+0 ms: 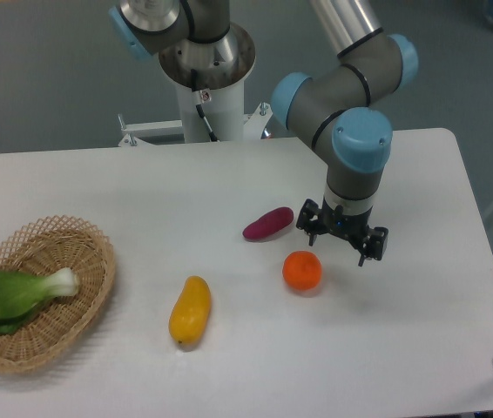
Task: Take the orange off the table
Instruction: 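Move the open gripper over the orange and lower toward it, then close the gripper fingers around the orange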
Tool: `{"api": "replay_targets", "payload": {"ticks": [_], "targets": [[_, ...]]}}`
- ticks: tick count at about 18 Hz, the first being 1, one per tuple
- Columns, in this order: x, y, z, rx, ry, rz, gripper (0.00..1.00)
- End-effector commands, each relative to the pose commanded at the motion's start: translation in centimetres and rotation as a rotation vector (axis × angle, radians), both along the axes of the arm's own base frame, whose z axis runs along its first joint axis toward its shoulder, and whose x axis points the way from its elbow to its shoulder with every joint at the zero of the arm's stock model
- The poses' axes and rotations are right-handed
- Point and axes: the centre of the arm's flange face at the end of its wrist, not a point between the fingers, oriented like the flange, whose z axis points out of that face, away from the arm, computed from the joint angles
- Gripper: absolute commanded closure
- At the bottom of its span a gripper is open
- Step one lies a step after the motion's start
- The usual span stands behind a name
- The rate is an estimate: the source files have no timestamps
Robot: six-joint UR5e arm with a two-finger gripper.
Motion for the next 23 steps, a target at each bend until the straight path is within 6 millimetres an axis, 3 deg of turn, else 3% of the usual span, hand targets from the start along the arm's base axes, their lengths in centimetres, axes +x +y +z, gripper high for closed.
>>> {"api": "replay_targets", "payload": {"ticks": [3,14,23], "targets": [[1.0,1.0,-1.5,-0.021,-0.016,-0.027,0.00],[2.3,1.9,-3.0,-0.037,-0.040,-0.044,0.00],[3.6,2.9,-5.5,-0.042,-0.043,-0.061,0.00]]}}
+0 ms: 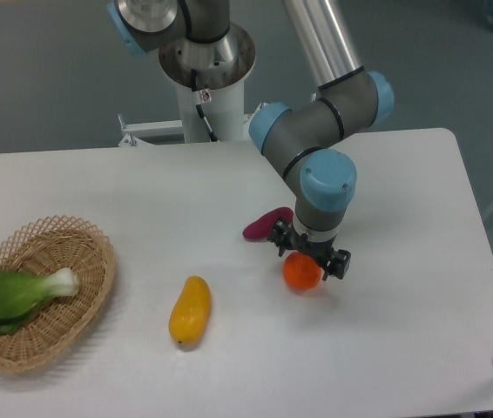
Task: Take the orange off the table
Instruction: 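Close the gripper fingers around the orange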
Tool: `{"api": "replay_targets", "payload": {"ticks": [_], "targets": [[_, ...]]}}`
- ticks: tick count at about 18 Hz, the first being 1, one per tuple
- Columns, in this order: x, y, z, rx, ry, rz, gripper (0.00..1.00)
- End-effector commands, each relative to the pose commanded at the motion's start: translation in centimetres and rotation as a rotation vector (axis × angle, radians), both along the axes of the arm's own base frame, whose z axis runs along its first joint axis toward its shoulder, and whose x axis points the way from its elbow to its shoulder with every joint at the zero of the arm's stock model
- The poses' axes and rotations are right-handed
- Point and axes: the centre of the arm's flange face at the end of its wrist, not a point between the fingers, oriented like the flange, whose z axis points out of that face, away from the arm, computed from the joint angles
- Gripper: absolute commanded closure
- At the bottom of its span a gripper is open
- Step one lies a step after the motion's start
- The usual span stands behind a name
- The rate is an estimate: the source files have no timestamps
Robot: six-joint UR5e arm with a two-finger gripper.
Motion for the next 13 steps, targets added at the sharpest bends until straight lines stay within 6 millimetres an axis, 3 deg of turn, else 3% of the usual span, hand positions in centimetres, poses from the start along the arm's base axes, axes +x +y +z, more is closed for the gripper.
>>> {"api": "replay_targets", "payload": {"ticks": [6,7,8,10,13], "targets": [[-0.03,-0.35,-0.92,-0.024,0.033,0.014,0.00],[-0.06,-0.43,-0.83,-0.037,0.044,0.013,0.05],[-0.08,-0.45,-0.83,-0.040,0.046,0.013,0.18],[-0.02,-0.27,-0.71,-0.038,0.049,0.013,0.33],[-0.39,-0.01,-0.07,-0.030,0.060,0.023,0.41]]}}
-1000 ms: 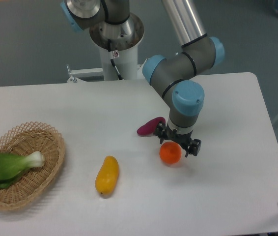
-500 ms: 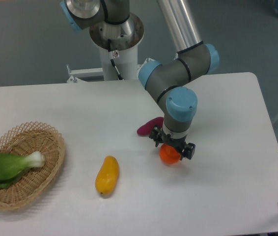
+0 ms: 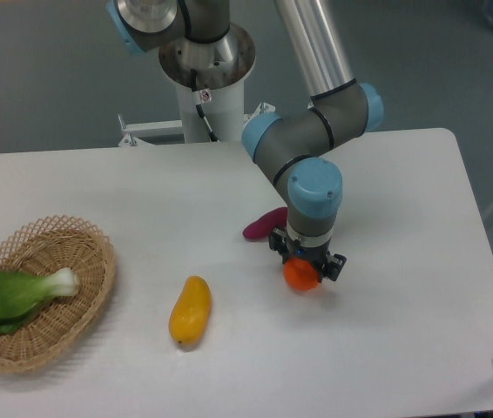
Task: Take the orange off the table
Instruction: 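Close the gripper fingers around the orange, then lift the held orange up off the table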
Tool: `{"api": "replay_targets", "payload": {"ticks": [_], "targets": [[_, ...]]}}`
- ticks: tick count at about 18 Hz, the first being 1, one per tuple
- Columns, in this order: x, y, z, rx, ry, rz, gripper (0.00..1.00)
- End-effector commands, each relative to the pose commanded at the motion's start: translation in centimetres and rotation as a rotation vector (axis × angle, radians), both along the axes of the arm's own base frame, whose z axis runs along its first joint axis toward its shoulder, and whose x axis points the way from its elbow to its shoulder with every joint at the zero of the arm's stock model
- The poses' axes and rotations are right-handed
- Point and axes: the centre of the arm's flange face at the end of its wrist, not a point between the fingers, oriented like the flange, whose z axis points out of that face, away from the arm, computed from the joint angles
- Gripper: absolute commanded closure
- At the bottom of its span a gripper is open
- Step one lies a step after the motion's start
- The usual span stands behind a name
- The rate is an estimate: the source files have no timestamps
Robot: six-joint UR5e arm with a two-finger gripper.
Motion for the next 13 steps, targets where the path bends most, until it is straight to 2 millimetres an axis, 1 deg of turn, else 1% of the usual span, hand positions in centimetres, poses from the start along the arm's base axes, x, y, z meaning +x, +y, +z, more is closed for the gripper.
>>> {"api": "replay_targets", "payload": {"ticks": [2,4,5,7,8,10,11,13], "targets": [[-0.2,0.1,0.4,0.005,0.007,0.000,0.42],[-0.7,0.4,1.9,0.024,0.033,-0.005,0.42],[-1.4,0.7,2.9,0.036,0.051,-0.005,0.42],[-2.1,0.8,4.2,0.056,0.067,0.002,0.41],[-2.5,0.6,4.9,0.060,0.079,0.012,0.41],[-3.6,-0.3,5.4,0.064,0.090,0.027,0.42],[-3.9,-0.4,5.6,0.063,0.092,0.029,0.41],[-5.0,-0.2,7.0,0.075,0.109,0.031,0.42]]}}
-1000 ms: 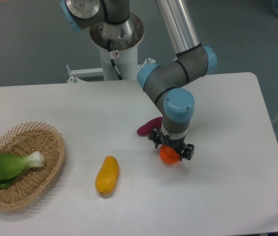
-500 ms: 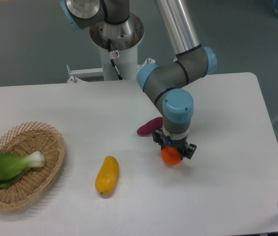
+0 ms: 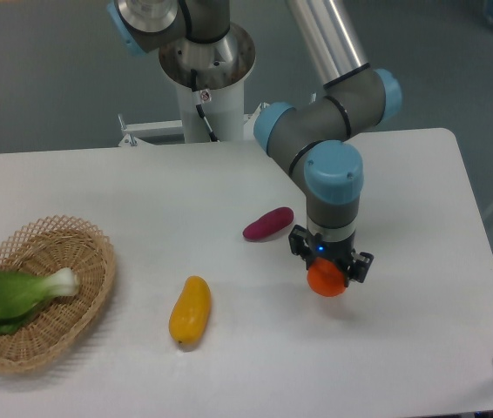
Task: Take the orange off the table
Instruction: 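Lift the held orange up off the table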
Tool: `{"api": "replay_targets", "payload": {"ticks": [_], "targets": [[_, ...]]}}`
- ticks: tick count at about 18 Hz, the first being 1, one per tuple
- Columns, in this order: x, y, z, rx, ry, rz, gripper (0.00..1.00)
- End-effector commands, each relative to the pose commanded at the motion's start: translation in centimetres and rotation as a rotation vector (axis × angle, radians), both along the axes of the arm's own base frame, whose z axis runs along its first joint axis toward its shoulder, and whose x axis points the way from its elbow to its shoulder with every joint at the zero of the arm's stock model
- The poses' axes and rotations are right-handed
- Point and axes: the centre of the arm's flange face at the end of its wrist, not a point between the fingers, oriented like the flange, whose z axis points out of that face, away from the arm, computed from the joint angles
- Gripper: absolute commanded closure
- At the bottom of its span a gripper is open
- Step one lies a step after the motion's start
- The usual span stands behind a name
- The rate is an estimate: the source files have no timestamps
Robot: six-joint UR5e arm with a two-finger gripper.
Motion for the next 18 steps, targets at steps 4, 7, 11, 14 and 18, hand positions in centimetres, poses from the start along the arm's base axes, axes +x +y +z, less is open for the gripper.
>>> {"api": "replay_targets", "payload": {"ticks": [4,7,11,14,18], "targets": [[-1.5,0.5,1.9,0.018,0.028,0.005,0.42],[-2.2,1.0,3.1,0.009,0.025,-0.007,0.42],[-2.8,1.2,3.8,0.015,0.030,-0.004,0.40],[-3.0,1.3,3.4,0.012,0.028,-0.002,0.40],[-3.0,1.1,2.9,-0.012,0.033,0.003,0.40]]}}
